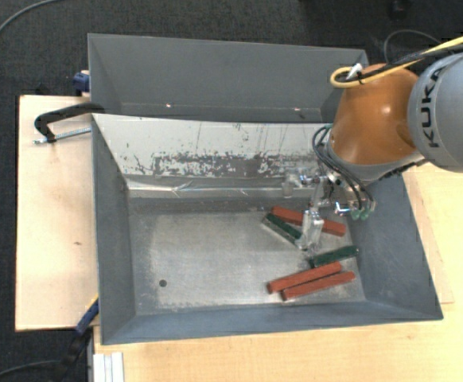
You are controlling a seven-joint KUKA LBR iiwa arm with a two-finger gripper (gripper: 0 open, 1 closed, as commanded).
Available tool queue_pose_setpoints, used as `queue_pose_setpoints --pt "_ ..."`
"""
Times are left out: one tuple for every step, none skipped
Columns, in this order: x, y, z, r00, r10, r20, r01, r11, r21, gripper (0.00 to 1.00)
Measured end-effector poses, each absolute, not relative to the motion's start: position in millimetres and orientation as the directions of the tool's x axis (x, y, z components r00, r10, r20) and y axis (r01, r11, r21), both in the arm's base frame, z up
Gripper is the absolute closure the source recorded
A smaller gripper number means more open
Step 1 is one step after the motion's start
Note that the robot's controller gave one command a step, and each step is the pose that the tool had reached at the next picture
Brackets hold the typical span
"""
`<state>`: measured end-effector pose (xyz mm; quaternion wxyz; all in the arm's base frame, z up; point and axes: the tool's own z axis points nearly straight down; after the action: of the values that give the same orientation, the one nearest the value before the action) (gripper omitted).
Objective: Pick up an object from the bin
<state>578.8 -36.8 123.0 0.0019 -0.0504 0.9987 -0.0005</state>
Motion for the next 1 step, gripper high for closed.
queue_pose_setpoints --pt "601.1 -56.3 69.4 -0.999 0.034 -0.003 0.034 0.999 0.001 0.00"
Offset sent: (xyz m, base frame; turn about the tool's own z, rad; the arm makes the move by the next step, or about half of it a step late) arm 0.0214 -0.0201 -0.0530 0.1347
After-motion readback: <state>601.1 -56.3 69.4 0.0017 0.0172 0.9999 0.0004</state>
